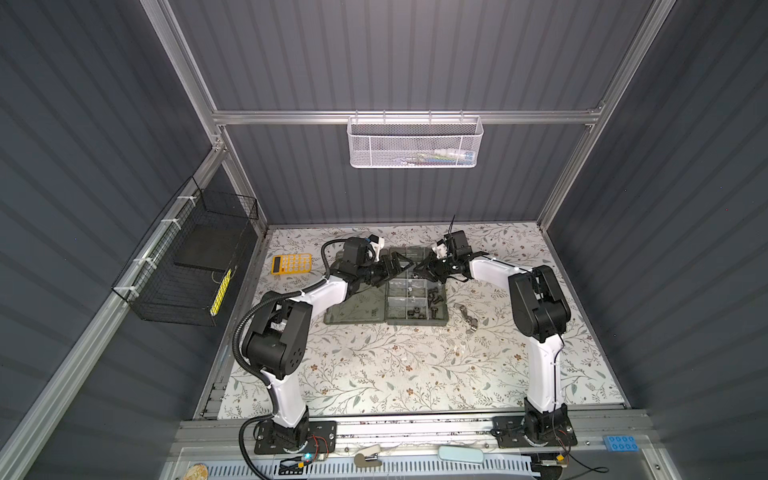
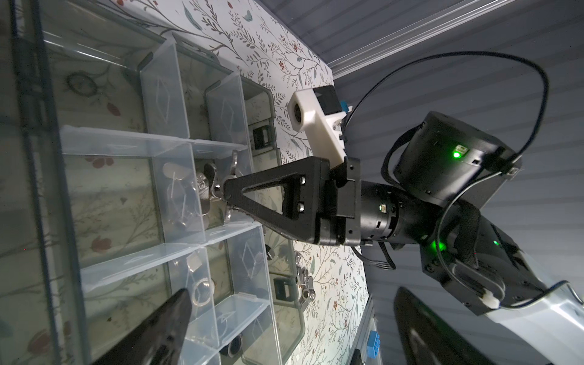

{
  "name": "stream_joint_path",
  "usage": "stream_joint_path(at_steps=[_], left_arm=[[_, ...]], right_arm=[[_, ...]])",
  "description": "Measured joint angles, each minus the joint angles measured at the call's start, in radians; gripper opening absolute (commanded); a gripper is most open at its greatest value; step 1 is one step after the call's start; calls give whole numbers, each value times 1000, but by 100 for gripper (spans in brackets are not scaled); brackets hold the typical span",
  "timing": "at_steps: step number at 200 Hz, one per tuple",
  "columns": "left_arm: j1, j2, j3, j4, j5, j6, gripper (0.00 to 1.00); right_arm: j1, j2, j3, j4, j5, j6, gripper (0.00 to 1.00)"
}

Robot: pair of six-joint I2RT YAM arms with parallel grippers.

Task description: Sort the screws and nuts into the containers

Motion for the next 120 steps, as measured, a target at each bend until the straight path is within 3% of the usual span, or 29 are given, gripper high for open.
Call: stream_joint_path(at_steps=[120], left_arm=[[0, 0, 0, 0, 0, 0, 100]], right_arm=[[2, 2, 12, 4, -5, 1, 38]])
